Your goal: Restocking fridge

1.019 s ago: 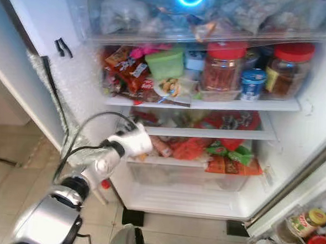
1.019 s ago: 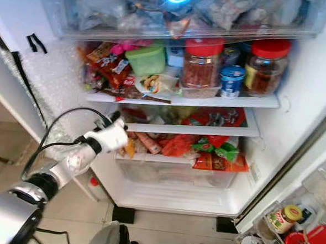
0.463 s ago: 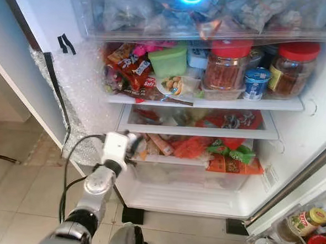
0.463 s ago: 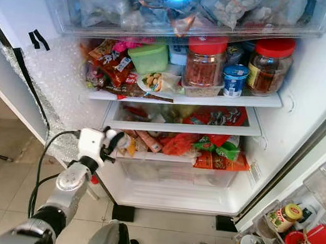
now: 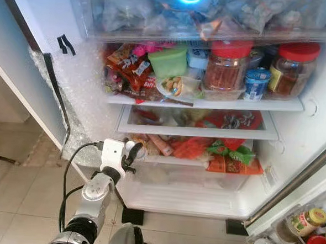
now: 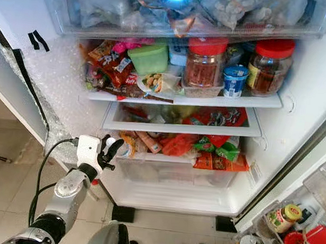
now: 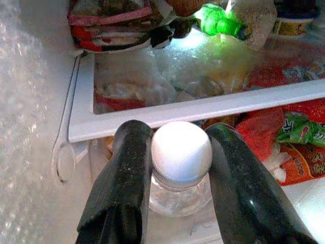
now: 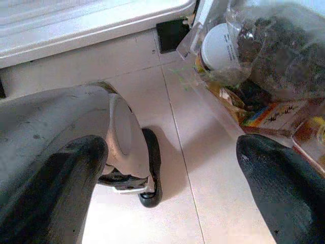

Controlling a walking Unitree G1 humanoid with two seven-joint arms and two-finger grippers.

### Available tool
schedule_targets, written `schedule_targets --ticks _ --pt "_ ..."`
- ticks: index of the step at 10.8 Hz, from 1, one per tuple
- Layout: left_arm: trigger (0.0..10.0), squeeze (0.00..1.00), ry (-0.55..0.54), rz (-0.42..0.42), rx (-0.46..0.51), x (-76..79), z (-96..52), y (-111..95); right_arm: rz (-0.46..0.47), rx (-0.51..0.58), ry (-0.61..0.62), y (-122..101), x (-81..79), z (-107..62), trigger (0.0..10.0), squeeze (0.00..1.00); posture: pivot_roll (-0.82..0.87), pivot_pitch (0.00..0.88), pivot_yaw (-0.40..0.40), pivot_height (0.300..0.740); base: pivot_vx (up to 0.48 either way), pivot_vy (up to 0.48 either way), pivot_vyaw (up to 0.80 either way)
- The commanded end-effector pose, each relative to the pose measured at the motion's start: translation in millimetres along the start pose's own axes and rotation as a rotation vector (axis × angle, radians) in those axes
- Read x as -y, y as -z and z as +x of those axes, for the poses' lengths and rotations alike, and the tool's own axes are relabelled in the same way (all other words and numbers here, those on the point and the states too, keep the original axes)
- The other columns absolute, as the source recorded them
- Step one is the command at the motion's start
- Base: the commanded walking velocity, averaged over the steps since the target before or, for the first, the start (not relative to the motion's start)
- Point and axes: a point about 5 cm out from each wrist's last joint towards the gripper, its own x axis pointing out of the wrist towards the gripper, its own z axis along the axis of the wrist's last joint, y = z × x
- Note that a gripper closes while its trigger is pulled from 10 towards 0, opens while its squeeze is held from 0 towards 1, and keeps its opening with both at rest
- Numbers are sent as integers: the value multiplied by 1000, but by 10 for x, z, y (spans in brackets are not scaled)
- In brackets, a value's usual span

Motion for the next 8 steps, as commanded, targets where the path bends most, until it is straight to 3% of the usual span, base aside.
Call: schedule_targets --ticks 1,5,8 --pt "10000 0 -12 -14 24 -32 13 -58 -3 -16 -16 39 -49 1 10000 0 -162 84 123 648 319 0 0" --pt "10000 0 23 12 49 3 -7 -93 -5 -15 -21 36 -60 3 10000 0 -160 81 123 648 312 0 0" --pt "10000 0 157 11 85 154 -31 -212 -5 -17 -25 28 -74 9 10000 0 -152 77 124 648 0 0 0"
